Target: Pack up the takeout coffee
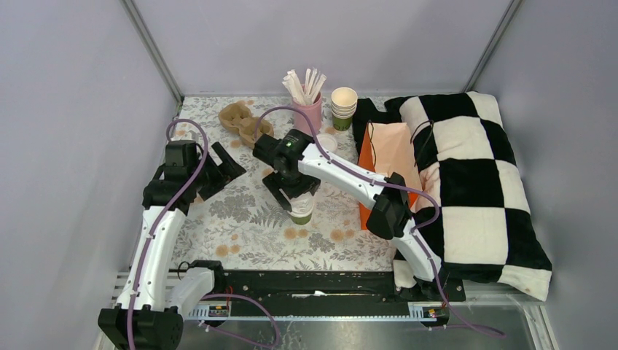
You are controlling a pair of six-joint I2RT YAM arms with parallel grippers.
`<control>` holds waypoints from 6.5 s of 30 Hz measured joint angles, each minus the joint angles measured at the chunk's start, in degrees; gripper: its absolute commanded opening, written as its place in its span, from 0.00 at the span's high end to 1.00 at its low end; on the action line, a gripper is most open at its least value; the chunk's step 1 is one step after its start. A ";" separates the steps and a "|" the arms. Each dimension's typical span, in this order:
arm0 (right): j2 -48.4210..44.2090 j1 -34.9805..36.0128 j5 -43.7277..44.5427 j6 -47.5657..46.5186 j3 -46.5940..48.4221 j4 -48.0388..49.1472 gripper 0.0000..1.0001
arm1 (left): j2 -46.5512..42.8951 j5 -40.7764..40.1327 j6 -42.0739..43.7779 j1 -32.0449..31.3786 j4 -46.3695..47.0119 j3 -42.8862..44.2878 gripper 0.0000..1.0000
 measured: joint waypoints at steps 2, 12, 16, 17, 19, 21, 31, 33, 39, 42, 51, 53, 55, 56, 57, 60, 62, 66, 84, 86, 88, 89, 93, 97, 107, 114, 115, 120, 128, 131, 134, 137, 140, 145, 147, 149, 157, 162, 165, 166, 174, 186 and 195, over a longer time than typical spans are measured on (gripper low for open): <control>0.22 0.00 0.68 -0.04 0.15 -0.15 0.18 | 0.02 -0.02 0.15 -0.13 0.00 0.00 0.10; 0.72 0.00 1.25 -0.28 0.98 -0.50 0.16 | 1.11 0.00 0.20 -0.76 0.13 0.33 0.10; 0.94 0.00 1.22 -0.44 1.31 -0.72 0.15 | 1.40 0.00 0.22 -0.87 0.13 0.37 0.10; 0.94 0.00 1.22 -0.46 1.38 -0.76 0.15 | 1.42 -0.02 0.22 -0.90 0.13 0.37 0.10; 0.94 0.00 1.22 -0.48 1.51 -0.76 0.15 | 1.42 0.00 0.26 -0.94 0.15 0.37 0.10; 0.96 0.00 1.22 -0.48 1.57 -0.79 0.14 | 1.42 0.00 0.35 -1.01 0.13 0.37 0.10; 1.25 0.00 1.18 -0.70 1.75 -0.76 0.08 | 1.51 -0.02 0.42 -1.31 0.13 0.37 0.10; 1.36 0.00 1.16 -0.70 1.77 -0.76 0.07 | 1.60 -0.02 0.55 -1.40 0.15 0.37 0.10; 1.49 0.00 1.03 -0.66 1.99 -0.72 0.02 | 1.79 -0.02 0.66 -1.57 0.15 0.37 0.09; 1.49 0.00 1.01 -0.61 2.36 -0.68 0.01 | 1.81 0.00 0.70 -1.77 0.15 0.37 0.08; -12.22 -3.45 -3.52 1.29 -14.05 7.34 0.12 | 2.14 8.13 -0.59 -2.34 5.70 -1.29 0.15; -19.89 -6.67 -6.69 2.12 -23.47 11.98 0.15 | 3.10 12.15 -1.51 -3.26 8.17 -3.13 0.15; -26.27 -10.36 -9.73 2.93 -31.43 15.98 0.16 | 6.05 16.33 -2.62 -5.81 10.14 -4.79 0.16; -28.41 -12.31 -10.80 3.26 -34.32 17.75 0.16 | 8.24 17.99 -3.04 -7.89 10.80 -5.20 0.16; -29.44 -13.62 -11.54 3.41 -36.09 18.99 0.16 | 10.21 19.28 -3.39 -9.84 11.45 -5.53 0.16; -29.83 -14.86 -14.03 3.74 -39.87 23.98 0.15 | 14.05 20.96 -3.98 -14.99 12.17 -6.36 0.19; -29.83 -14.73 -16.20 4.24 -42.25 26.93 0.16 | 14.36 21.53 -4.33 -16.83 12.22 -7.08 0.24; -29.83 -14.93 -20.00 6.10 -45.27 31.69 0.21 | 14.32 21.62 -4.70 -17.18 13.60 -8.33 0.30; -26.21 -15.45 -27.91 9.25 -47.21 39.67 0.36 | 16.44 21.22 -4.83 -17.16 18.84 -13.00 0.52; -25.68 -15.45 -28.26 9.29 -47.21 39.95 0.39 | 16.41 21.22 -4.79 -17.16 19.28 -13.38 0.54; -25.31 -15.45 -28.61 9.29 -47.21 40.11 0.40 | 16.44 21.24 -4.81 -17.16 19.45 -13.55 0.55; -25.20 -15.47 -28.83 9.29 -47.21 40.11 0.41 | 16.44 21.27 -4.79 -17.16 19.63 -13.62 0.54; -25.00 -15.50 -29.22 9.29 -47.21 40.37 0.42 | 16.50 21.49 -5.01 -17.16 21.24 -14.21 0.55; -24.76 -15.50 -29.40 9.29 -47.34 40.57 0.42 | 17.03 21.79 -5.27 -17.16 22.36 -14.34 0.57; -25.07 -16.57 -31.32 9.05 -50.31 41.77 0.18 | 17.38 22.64 -5.31 -17.16 24.00 -15.08 0.61; -26.08 -17.75 -35.82 9.27 -53.53 44.85 0.30 | 17.51 23.19 -5.31 -17.11 24.63 -15.30 0.63; -26.08 -17.75 -36.35 9.27 -54.01 45.48 0.31 | 17.53 23.21 -5.31 -17.11 24.63 -15.30 0.63; -26.60 -17.75 -38.80 9.75 -57.92 49.94 0.33 | 17.53 23.26 -5.31 -17.11 25.11 -15.72 0.64; -28.68 -17.75 -37.20 9.31 -60.02 51.58 0.20 | 17.46 24.04 -5.44 -17.11 26.71 -16.70 0.64; -29.29 -17.75 -35.87 8.96 -58.93 49.27 0.17 | 17.44 24.09 -5.44 -17.11 26.69 -16.68 0.64; -31.01 -17.75 -35.47 8.76 -58.93 48.57 0.17 | 17.44 24.11 -5.46 -17.11 26.67 -16.65 0.64; -33.53 -17.75 -35.78 8.76 -60.61 49.59 0.21 | 17.44 24.09 -5.44 -17.11 26.51 -16.52 0.64; -34.53 -17.44 -35.78 8.68 -61.88 50.45 0.34 | 17.44 24.09 -5.44 -17.11 26.45 -16.52 0.64; -35.58 -15.67 -32.06 8.68 -64.28 53.75 0.35 | 17.44 24.06 -5.46 -17.11 26.43 -16.50 0.64; -37.62 -14.62 -30.23 9.16 -66.73 55.91 0.36 | 17.44 24.06 -5.51 -17.11 26.38 -16.50 0.64; -39.60 -13.64 -28.76 9.75 -69.05 58.36 0.39 | 17.44 24.06 -5.53 -17.11 26.36 -16.50 0.64; -42.86 -10.32 -21.20 11.06 -74.34 65.05 0.47 | 17.53 24.04 -6.12 -17.11 26.01 -16.28 0.64; -44.00 -9.66 -18.38 11.19 -75.21 66.38 0.48 | 17.53 24.02 -6.82 -17.09 25.88 -16.28 0.64; -44.19 -8.96 -17.27 11.15 -75.25 66.73 0.47 | 17.53 23.98 -6.97 -17.09 25.88 -16.28 0.64; -44.19 -8.76 -17.18 11.06 -75.25 66.82 0.47 | 17.55 23.91 -6.99 -17.09 25.88 -16.28 0.64; -44.19 -8.02 -15.87 10.54 -75.69 67.78 0.46 | 17.53 23.65 -7.28 -17.11 25.90 -16.24 0.64; -45.51 -7.61 -10.40 11.74 -82.53 70.66 0.48 | 17.53 22.71 -7.67 -17.57 26.60 -16.24 0.64; -46.03 -7.61 -9.92 11.26 -83.89 68.87 0.35 | 17.53 22.51 -8.02 -17.62 26.64 -16.24 0.64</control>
